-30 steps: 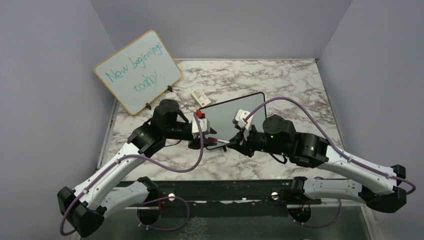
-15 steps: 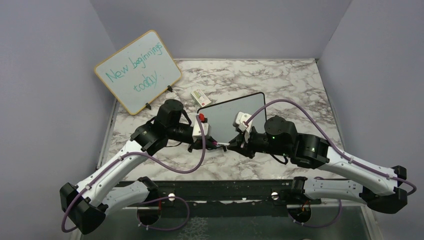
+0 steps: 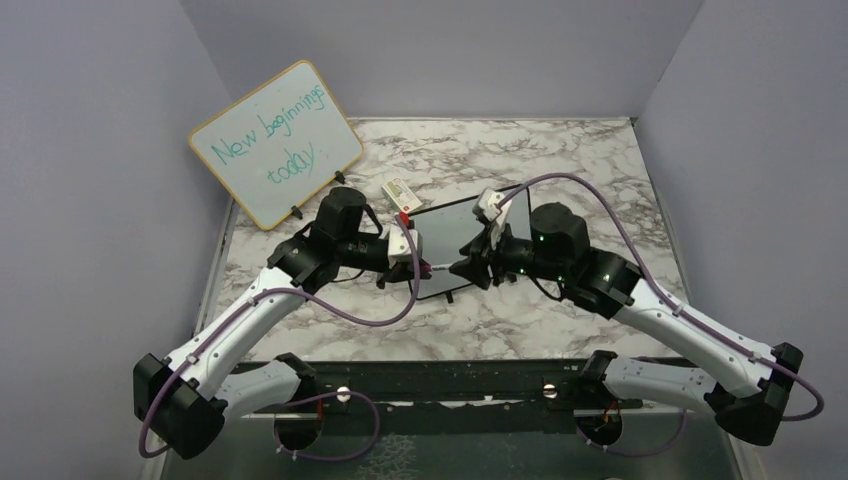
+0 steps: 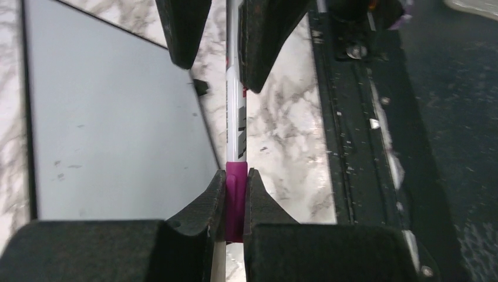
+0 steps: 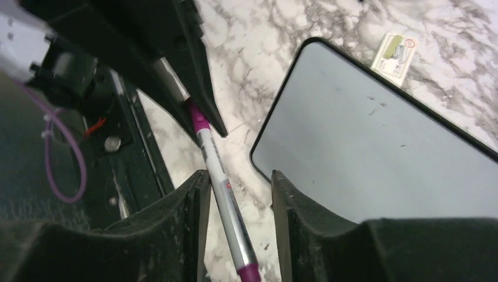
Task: Write a sentence on the whiteboard
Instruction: Open the whiteboard marker at the center of the board.
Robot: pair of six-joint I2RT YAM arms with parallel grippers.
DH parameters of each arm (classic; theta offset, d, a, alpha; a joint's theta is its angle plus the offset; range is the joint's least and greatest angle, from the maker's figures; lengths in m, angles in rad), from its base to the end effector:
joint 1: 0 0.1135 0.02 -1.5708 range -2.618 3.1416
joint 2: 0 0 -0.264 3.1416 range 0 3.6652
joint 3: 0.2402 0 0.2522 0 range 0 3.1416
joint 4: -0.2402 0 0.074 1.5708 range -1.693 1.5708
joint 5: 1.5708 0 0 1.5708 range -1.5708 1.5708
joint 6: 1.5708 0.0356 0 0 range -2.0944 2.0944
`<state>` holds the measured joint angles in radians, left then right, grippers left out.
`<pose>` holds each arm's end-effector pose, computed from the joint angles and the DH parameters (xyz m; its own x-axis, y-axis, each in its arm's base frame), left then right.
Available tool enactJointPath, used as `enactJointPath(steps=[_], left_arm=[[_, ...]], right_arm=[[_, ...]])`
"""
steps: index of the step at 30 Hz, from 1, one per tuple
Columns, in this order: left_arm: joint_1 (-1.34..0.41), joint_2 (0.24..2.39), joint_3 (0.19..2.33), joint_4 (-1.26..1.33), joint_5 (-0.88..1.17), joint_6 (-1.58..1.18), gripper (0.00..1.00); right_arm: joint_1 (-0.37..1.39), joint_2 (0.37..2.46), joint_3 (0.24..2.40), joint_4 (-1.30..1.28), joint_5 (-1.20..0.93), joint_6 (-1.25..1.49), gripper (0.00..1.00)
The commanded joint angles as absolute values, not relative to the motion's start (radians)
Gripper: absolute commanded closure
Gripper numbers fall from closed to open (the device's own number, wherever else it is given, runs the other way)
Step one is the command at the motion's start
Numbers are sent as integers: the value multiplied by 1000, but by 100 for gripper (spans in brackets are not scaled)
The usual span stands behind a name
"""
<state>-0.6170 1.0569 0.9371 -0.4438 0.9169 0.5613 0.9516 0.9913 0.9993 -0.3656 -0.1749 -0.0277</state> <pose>0.1643 -0.1512 0.3226 0.1098 0.3191 -0.9413 0.9932 -0.0732 0.0910 0.1238 0.1844 0.3582 -0.1782 -0.2971 -0.9381 -0.9018 0.4307 0.0349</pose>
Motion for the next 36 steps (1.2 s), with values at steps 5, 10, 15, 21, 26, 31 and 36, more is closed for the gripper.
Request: enactJointPath(steps=[5,10,15,21,26,31,36], left_arm=[[-540,1031,908,-313,969,524,100],[-531,1018,886,-288,939,512,100],[-520,1031,888,-267,930,492,100],[-505,1057,891,-253,949,470,100],[-502,1050,885,-242,955,464,100],[-499,1051,879,-227,959,452,100],[-499,1042,872,-222,960,446,100]], right_arm=[[723,1048,1050,-199,-462,136,20],[722,1021,1111,-285,-313,175,0],[723,1046,1215,-439,-248,107,0],[723,1097,1315,-655,74,91,0],[723,1059,1296,-702,63,126,0],[723,1087,1297,-766,30,126,0],[723,1036,1269,-695,-43,112,0]])
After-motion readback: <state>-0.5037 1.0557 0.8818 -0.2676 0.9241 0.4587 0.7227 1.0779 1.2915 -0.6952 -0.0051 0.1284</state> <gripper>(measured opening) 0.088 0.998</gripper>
